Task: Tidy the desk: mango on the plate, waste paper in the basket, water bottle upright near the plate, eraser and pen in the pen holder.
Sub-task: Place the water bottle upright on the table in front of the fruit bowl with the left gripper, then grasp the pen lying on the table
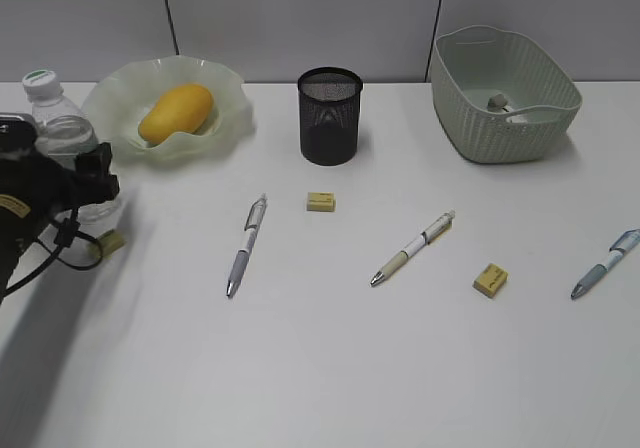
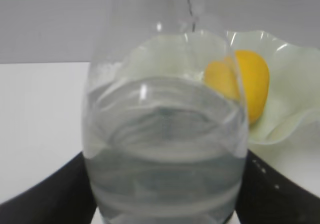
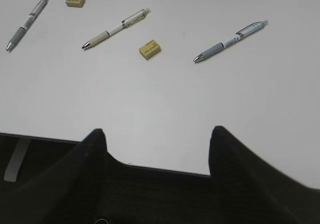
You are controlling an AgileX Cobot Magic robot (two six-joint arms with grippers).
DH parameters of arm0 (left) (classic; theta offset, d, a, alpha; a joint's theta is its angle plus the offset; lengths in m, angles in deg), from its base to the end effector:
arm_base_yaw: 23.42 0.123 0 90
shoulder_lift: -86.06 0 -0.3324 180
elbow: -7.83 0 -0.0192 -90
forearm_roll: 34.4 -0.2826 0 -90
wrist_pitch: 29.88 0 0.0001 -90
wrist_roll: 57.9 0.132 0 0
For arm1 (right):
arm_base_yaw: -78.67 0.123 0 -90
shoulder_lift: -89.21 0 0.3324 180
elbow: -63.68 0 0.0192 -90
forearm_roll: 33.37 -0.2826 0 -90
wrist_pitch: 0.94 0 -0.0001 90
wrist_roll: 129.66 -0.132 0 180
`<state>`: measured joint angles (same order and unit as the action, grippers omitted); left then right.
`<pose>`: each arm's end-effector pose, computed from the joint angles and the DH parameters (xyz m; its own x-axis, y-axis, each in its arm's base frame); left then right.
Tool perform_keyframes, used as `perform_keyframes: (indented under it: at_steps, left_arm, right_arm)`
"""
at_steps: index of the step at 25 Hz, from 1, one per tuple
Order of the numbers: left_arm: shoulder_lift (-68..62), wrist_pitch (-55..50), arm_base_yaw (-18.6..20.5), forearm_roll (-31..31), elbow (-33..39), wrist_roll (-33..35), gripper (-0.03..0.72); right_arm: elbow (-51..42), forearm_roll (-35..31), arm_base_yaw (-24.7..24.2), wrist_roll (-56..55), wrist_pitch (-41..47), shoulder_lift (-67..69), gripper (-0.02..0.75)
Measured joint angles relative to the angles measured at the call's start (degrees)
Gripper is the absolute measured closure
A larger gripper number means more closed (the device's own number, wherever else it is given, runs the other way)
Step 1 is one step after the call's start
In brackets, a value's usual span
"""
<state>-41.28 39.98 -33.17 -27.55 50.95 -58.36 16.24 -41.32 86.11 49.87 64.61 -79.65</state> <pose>0.3930 -0.0525 0.0872 -0.1863 -0.0177 -0.9823 0.0507 0.9983 -0.0277 0.0114 0.0182 0.2778 -0.5674 -0.0082 -0.8234 -0.1951 0.9728 0.1248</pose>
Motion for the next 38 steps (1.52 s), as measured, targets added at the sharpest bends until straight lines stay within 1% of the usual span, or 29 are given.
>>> perform_keyframes:
  at_steps: [5, 10, 15, 17, 20, 22, 24, 27, 30, 33, 36, 38]
  left_arm:
    - [0.5, -0.5, 0.0, -0.4, 3.3, 0.0, 0.090]
    - [4.8, -0.6, 0.0, -1.3, 9.3, 0.0, 0.088]
    - [13.1, -1.2, 0.0, -6.1, 15.5, -0.5, 0.091]
    - [19.3, -5.3, -0.1, -7.6, 16.3, -2.2, 0.093]
    - [29.5, -16.9, -0.1, -8.3, 16.3, -3.9, 0.097]
    - [36.6, -28.1, -0.1, -8.3, 14.8, -4.3, 0.098]
    - [43.8, -40.7, -0.1, -8.3, 11.7, -4.3, 0.099]
    - [51.5, -63.0, -0.1, -8.4, 4.0, -4.5, 0.102]
    - [55.9, -81.7, -0.1, -7.8, -3.5, -4.5, 0.114]
    - [58.0, -98.7, -0.1, -7.3, -9.1, -4.5, 0.141]
    - [59.1, -113.2, -0.1, -6.8, -11.3, -4.5, 0.170]
    - [59.8, -120.2, -0.1, -6.1, -11.3, -4.5, 0.196]
  right_arm:
    - [0.0, 0.0, 0.0, 0.0, 0.0, 0.0, 0.231]
    - [0.0, 0.0, 0.0, 0.0, 0.0, 0.0, 0.231]
    - [0.0, 0.0, 0.0, 0.0, 0.0, 0.0, 0.231]
    - [0.0, 0.0, 0.0, 0.0, 0.0, 0.0, 0.231]
    - [0.0, 0.0, 0.0, 0.0, -0.1, 0.0, 0.231]
    - [0.0, 0.0, 0.0, 0.0, -0.7, 0.0, 0.231]
    - [0.0, 0.0, 0.0, 0.0, -1.8, 0.0, 0.231]
    - [0.0, 0.0, 0.0, 0.0, -2.3, 0.0, 0.231]
    - [0.0, 0.0, 0.0, 0.0, -2.3, 0.7, 0.231]
    - [-0.1, 0.0, 0.0, 0.0, -2.3, 2.1, 0.232]
    - [-0.3, 0.0, 0.0, 0.0, -2.3, 2.8, 0.232]
    - [-0.4, 0.0, 0.0, 0.0, -2.3, 2.9, 0.232]
